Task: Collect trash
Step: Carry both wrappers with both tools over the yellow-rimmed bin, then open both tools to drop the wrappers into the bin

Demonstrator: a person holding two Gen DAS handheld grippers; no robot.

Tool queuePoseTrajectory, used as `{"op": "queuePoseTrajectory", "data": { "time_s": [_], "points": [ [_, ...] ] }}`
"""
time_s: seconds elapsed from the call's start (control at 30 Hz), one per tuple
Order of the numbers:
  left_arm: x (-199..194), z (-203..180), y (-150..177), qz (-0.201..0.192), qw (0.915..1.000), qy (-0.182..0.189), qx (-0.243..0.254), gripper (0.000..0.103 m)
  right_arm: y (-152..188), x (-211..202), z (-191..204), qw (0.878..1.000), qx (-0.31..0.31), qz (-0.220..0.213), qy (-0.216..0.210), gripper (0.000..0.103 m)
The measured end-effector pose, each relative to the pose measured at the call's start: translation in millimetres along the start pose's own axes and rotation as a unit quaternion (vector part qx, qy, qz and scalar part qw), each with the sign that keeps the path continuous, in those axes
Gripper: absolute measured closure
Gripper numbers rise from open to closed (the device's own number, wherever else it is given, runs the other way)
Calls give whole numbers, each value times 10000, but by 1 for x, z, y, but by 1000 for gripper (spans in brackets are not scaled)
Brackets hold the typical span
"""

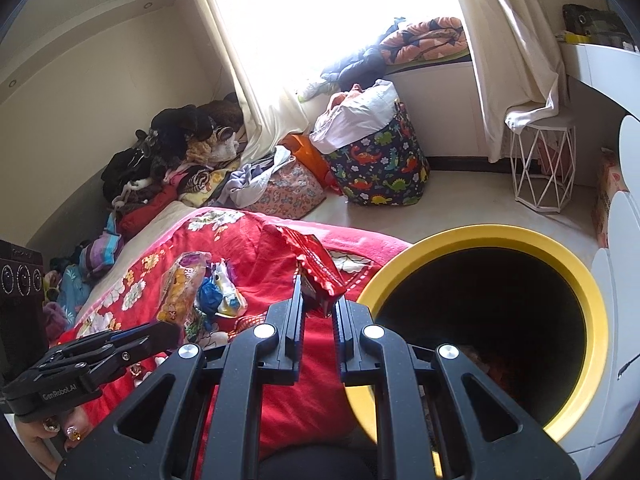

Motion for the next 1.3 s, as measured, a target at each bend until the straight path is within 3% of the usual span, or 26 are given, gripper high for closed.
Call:
{"op": "queuePoseTrajectory", "data": {
  "time_s": [0.83, 1.3],
  "points": [
    [30, -32, -4, 153, 9995, 161, 246, 88, 4, -14, -58, 9978, 541, -96, 370, 91],
    [63, -50, -2, 438, 9978, 311, 398, 88, 14, -15, -95, 9920, 934, 4, 849, 90]
  ]
}}
Point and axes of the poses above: each gripper's, at about its wrist camera, not at the fingertips, and x roughly the way its jaws point, z to its left, y to its underside, the point moved 1 cm from there along x, roughly the way its jaws point, and after that the axes turned 13 degrees about y, right-handed, at the moved point
